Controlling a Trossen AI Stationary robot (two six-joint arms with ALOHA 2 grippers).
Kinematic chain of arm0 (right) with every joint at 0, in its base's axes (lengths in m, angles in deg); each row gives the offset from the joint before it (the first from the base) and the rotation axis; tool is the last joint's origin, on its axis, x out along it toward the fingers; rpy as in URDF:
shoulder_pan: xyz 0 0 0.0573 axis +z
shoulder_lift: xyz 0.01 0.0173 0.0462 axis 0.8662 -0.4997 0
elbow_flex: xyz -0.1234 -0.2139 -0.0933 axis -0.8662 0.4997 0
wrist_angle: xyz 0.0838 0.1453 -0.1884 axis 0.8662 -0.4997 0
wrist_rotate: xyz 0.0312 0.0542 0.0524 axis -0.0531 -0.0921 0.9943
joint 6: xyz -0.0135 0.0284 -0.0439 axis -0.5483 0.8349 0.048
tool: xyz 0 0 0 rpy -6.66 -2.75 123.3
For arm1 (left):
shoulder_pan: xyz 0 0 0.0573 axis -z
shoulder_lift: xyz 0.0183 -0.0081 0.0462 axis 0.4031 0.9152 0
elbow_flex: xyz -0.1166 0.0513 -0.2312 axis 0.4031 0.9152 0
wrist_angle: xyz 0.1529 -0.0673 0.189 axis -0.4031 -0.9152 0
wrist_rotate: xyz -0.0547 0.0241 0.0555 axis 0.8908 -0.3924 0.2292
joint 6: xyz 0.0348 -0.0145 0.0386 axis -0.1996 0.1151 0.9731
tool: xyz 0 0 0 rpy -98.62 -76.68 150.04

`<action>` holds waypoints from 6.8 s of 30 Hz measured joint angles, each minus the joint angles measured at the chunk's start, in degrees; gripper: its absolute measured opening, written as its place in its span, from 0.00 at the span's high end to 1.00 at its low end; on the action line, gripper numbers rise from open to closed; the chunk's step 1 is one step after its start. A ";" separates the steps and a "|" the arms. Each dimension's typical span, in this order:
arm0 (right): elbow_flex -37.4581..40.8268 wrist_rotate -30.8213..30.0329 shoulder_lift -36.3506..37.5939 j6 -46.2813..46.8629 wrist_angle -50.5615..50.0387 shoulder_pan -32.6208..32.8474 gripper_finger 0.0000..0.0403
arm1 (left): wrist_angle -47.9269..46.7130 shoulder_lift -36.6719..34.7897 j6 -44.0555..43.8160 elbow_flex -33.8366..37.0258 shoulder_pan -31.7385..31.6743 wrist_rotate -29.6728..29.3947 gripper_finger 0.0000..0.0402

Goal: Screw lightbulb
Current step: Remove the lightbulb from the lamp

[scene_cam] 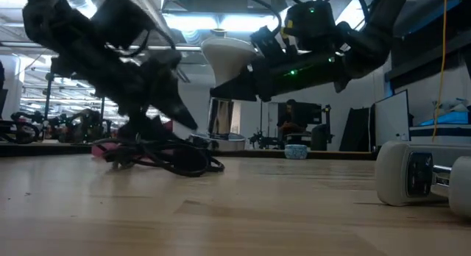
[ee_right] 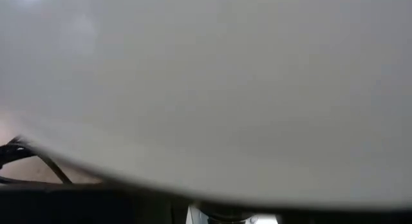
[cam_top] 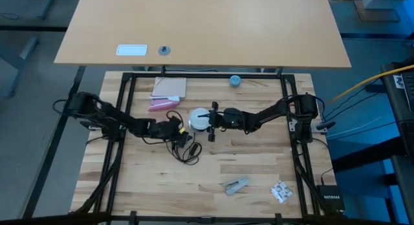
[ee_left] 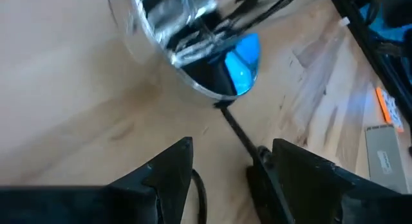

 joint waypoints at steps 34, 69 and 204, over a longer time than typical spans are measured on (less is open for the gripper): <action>-2.05 6.46 0.09 0.42 -10.94 0.00 0.61 | -8.94 7.95 5.66 -7.04 0.19 1.51 0.98; -2.01 0.62 0.09 4.91 -10.98 0.00 0.61 | -3.94 6.25 -0.72 -6.99 0.95 6.03 0.58; -2.01 11.73 0.00 4.77 -10.77 -0.04 0.61 | -0.45 10.16 22.12 -7.13 5.55 -12.84 0.64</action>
